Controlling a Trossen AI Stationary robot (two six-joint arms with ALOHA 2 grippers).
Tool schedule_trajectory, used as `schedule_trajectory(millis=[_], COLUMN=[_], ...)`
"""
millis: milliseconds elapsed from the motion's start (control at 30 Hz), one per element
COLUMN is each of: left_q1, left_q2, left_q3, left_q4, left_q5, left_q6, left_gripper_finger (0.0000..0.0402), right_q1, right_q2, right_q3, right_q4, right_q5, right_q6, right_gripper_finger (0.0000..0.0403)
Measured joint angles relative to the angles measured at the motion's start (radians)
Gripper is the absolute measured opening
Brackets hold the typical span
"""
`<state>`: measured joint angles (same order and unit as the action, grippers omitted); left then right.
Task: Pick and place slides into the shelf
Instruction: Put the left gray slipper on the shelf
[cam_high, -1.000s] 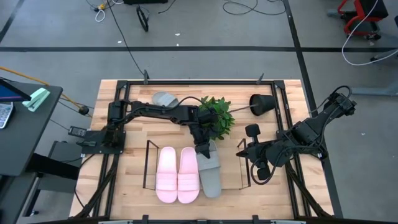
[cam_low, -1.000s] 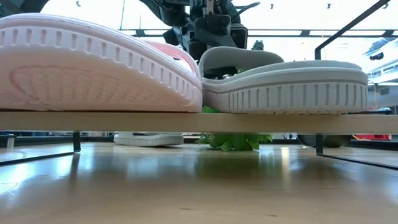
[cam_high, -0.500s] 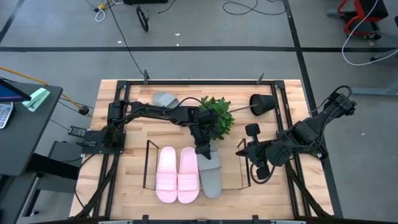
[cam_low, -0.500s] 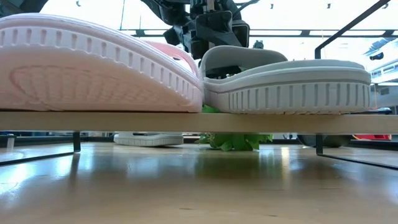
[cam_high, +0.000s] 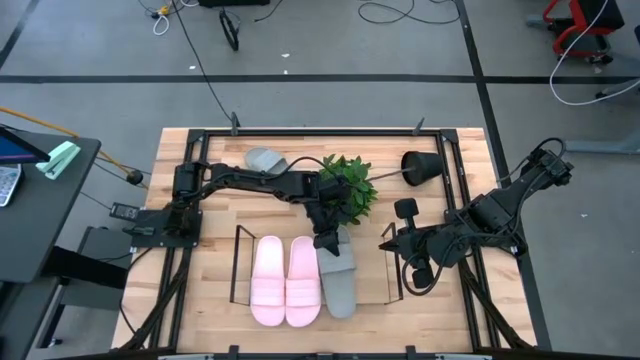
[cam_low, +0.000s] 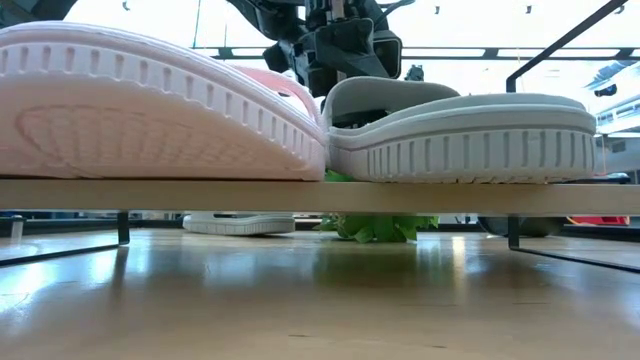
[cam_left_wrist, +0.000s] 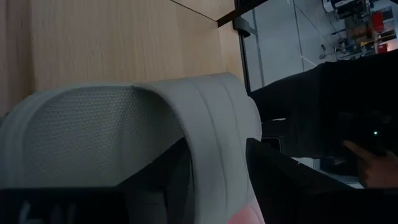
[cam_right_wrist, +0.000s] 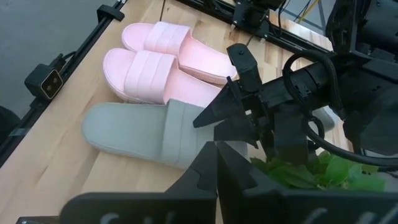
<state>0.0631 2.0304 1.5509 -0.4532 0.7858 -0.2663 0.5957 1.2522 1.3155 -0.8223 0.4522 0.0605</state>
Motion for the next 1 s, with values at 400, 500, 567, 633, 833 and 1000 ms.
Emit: schedule_trajectory(millis=[400,500,567,633,833,1000], left_q1=[0.000,0.000,0.000,0.000,0.001,0.001], left_q2=[0.000,0.000,0.000,0.000,0.000,0.000], left_q3=[0.000,0.000,0.000,0.000,0.000,0.001], left_q4=[0.005,0.007,0.007,0.007,0.007,-0.014], left_q5=[-0.016,-0.016,-0.016,-0.016,-0.016,-0.076], left_q6=[0.017,0.016,0.012,0.012,-0.010,-0.005], left_gripper_finger=[0.0184,0.0193,0.0200,0.0207,0.0217,0.0213], right_q1=[0.000,0.000,0.000,0.000,0.000,0.000], right_q2=[0.000,0.000,0.000,0.000,0.000,0.000], right_q3=[0.000,0.000,0.000,0.000,0.000,0.000], right_q4=[0.000,0.000,0.000,0.000,0.000,0.000], right_q5=[0.000,0.000,0.000,0.000,-0.001,-0.001], right_q6=[0.014,0.014,0.014,0.014,0.014,0.014], right_gripper_finger=[0.0000,0.0000,0.0000,0.0000,0.0000,0.0000])
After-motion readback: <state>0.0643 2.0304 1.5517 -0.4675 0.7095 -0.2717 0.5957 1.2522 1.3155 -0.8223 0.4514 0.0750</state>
